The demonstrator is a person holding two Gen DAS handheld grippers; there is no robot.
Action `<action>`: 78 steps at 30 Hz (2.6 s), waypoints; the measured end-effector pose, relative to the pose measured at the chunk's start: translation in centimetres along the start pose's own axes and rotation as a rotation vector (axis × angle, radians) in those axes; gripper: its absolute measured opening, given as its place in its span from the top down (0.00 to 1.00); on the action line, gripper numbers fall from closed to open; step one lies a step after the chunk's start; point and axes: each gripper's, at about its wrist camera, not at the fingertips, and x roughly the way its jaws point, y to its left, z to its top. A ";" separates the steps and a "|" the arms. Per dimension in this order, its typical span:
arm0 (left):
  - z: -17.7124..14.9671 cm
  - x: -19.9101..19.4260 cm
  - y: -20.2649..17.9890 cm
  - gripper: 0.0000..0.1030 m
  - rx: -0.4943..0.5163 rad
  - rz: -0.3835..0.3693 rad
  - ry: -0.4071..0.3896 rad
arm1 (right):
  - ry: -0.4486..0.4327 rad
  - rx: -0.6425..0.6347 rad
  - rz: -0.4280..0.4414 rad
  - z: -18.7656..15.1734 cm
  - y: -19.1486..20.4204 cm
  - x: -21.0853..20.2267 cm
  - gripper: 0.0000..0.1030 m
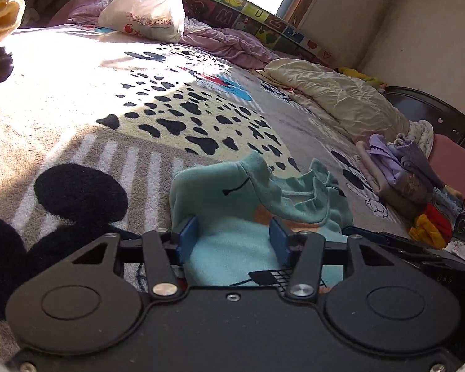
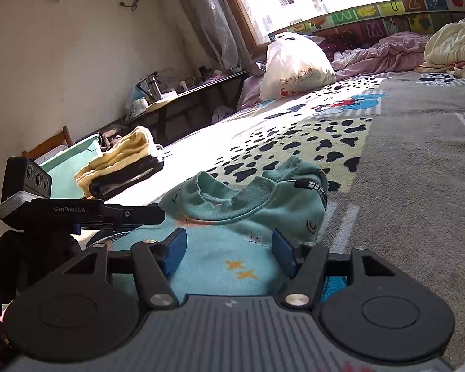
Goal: Fold clothes
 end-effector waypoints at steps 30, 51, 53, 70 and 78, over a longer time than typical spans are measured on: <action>0.6 -3.8 4.8 0.36 -0.388 -0.115 -0.107 | 0.039 0.344 -0.068 -1.1 -4.6 -0.2 0.27; 3.8 4.9 -8.3 0.42 0.073 -0.058 0.027 | -0.059 0.213 -0.022 -1.5 -2.8 -0.8 0.53; 4.7 6.1 -8.9 0.42 0.100 -0.071 0.054 | -0.063 0.158 -0.049 -1.4 -2.0 -0.7 0.53; 7.3 12.6 -12.0 0.89 0.323 -0.185 0.351 | -0.060 0.127 -0.094 -1.6 -1.7 -0.1 0.51; 2.9 8.8 -16.0 0.91 0.906 -0.031 0.296 | -0.077 0.278 -0.056 -1.7 -4.0 -0.4 0.51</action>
